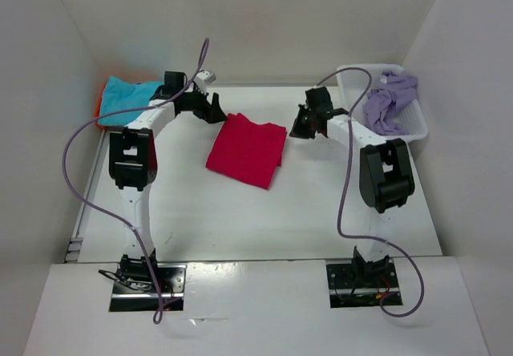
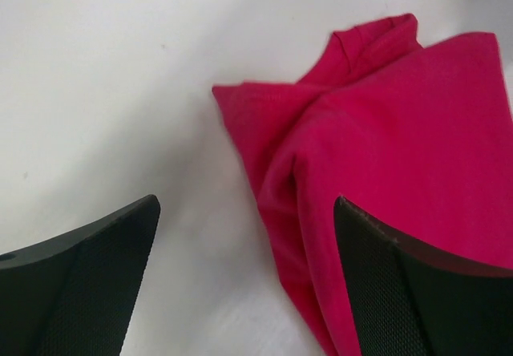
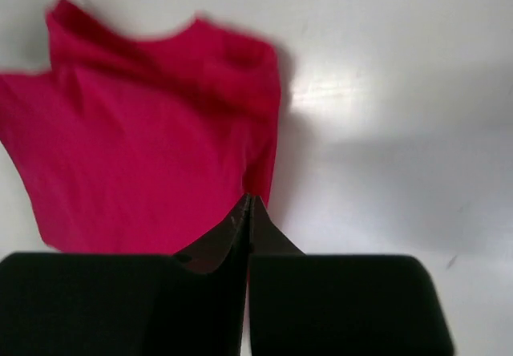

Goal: Fold and stack the t-shirts
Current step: Fold the long partially folded tshirt into a neat square

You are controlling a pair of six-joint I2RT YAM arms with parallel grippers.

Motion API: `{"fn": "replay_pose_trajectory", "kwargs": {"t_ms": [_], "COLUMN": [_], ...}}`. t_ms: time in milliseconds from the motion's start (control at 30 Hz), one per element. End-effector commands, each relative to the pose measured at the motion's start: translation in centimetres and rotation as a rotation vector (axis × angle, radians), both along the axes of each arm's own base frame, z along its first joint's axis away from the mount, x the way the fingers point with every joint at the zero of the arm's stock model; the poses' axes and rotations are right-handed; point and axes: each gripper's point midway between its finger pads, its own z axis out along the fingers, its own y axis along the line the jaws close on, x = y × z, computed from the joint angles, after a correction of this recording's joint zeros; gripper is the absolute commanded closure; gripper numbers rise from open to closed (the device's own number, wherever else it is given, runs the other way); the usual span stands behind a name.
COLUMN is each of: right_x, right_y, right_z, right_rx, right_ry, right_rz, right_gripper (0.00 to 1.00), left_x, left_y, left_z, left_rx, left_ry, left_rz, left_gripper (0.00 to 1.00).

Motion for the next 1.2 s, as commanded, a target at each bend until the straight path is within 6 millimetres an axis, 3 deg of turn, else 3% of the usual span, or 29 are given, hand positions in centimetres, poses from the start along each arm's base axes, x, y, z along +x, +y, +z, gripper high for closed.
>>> {"fn": "replay_pose_trajectory", "kwargs": {"t_ms": [0, 33, 100, 133, 267, 300, 400, 467, 533, 600, 633, 667, 733, 800, 933, 967, 1033, 1067, 1100, 1133, 1167], "right_x": [-2.9, -4.4, -4.5, -4.7, -2.3, -1.2, 0.8, 3.4, 4.5, 6.5, 6.3, 7.6, 8.0, 8.7, 8.7, 8.9, 8.9, 8.7, 8.5, 7.5, 7.0], "right_y": [3.0, 4.3, 5.0, 5.5, 6.5, 7.0, 6.3, 4.7, 3.7, 3.2, 3.1, 3.3, 3.1, 3.0, 2.9, 2.8, 2.5, 2.4, 2.2, 2.1, 1.7], "right_z": [4.2, 3.4, 4.0, 3.2, 1.3, -0.2, -3.2, -3.1, -4.9, -3.8, -5.6, -4.3, -5.3, -4.3, -3.9, -3.0, -1.0, 1.0, 2.0, 2.1, 5.0], "right_rx": [0.018, 0.016, 0.032, 0.035, 0.026, 0.015, -0.032, -0.036, -0.047, -0.039, -0.054, -0.064, -0.097, -0.109, -0.132, -0.135, -0.143, -0.141, -0.145, -0.168, -0.163], "right_ry": [-0.106, -0.094, -0.115, -0.095, -0.070, -0.042, 0.028, 0.008, 0.041, 0.014, 0.062, 0.026, 0.046, 0.026, 0.016, 0.001, -0.025, -0.055, -0.070, -0.065, -0.110], "right_rz": [0.042, 0.077, 0.082, 0.085, 0.085, 0.085, 0.070, 0.021, -0.001, -0.009, -0.008, -0.003, 0.009, 0.010, 0.037, 0.030, 0.029, 0.034, 0.025, 0.030, 0.017], "right_gripper": [1.00, 1.00, 1.00, 1.00, 1.00, 1.00, 1.00, 1.00, 1.00, 1.00, 1.00, 1.00, 1.00, 1.00, 1.00, 1.00, 1.00, 1.00, 0.98, 0.96, 0.94], "left_x": [-2.3, -2.9, -3.8, -4.0, -3.9, -3.9, -2.4, -1.9, -1.6, -0.6, 0.0, 0.4, 1.6, 2.1, 2.5, 2.5, 2.3, 2.4, 2.0, 1.4, 0.6], "left_y": [0.6, 0.4, 0.2, -0.3, -2.0, -2.6, -2.3, -2.4, -2.3, -2.8, -2.5, -2.6, -1.9, -0.9, -0.1, -0.1, -0.3, 0.0, -0.4, -0.7, -1.1], "left_z": [5.0, 5.6, 5.3, 5.8, 5.2, 3.7, 1.4, 1.1, 0.7, -0.2, -0.7, -1.9, -2.8, -4.2, -4.4, -4.4, -2.8, -0.5, 0.3, 2.4, 3.0], "left_rx": [-0.041, -0.046, -0.063, -0.063, -0.047, -0.031, 0.010, 0.001, -0.001, 0.024, 0.040, 0.064, 0.130, 0.173, 0.200, 0.200, 0.180, 0.158, 0.140, 0.100, 0.082], "left_ry": [-0.048, -0.058, -0.033, -0.041, -0.061, -0.036, -0.009, -0.006, -0.004, -0.008, -0.004, 0.006, 0.006, 0.030, 0.030, 0.030, 0.016, -0.017, -0.022, -0.038, -0.019], "left_rz": [-0.067, -0.088, -0.107, -0.117, -0.135, -0.132, -0.050, -0.030, -0.015, 0.012, 0.043, 0.060, 0.130, 0.190, 0.236, 0.236, 0.234, 0.232, 0.212, 0.175, 0.144], "left_gripper": [0.05, 0.03, 0.01, 0.01, 0.01, 0.01, 0.01, 0.01, 0.01, 0.01, 0.01, 0.01, 0.01, 0.00, 0.00, 0.00, 0.00, 0.00, 0.00, 0.00, 0.00]}}
